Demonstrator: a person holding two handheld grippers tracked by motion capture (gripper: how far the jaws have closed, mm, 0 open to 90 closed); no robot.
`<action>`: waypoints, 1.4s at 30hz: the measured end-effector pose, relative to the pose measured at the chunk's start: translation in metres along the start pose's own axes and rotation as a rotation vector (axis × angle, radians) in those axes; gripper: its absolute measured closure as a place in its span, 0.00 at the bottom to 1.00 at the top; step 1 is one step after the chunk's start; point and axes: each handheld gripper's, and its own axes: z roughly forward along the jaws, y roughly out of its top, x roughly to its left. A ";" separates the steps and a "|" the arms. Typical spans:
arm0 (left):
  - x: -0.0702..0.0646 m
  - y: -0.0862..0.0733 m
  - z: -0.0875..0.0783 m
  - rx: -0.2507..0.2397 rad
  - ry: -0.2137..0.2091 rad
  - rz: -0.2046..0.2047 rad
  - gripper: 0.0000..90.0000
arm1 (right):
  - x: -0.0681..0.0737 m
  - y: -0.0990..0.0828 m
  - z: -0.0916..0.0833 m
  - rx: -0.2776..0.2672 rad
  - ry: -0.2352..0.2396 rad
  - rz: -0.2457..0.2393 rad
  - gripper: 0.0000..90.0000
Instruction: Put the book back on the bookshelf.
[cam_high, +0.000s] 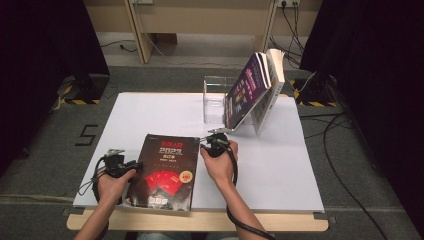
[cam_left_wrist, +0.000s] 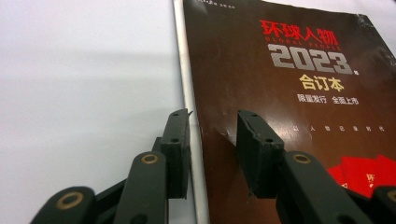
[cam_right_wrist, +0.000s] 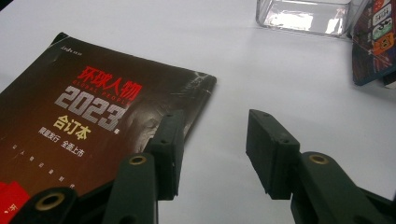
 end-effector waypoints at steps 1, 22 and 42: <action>-0.002 0.000 0.000 0.002 -0.002 0.004 0.71 | -0.001 0.000 0.000 0.002 -0.001 -0.002 0.63; -0.022 -0.004 0.005 0.004 -0.017 0.089 0.70 | -0.021 0.019 0.020 0.069 0.010 0.046 0.63; -0.032 -0.006 0.008 0.000 -0.028 0.129 0.68 | -0.032 0.033 0.043 0.125 0.051 0.085 0.61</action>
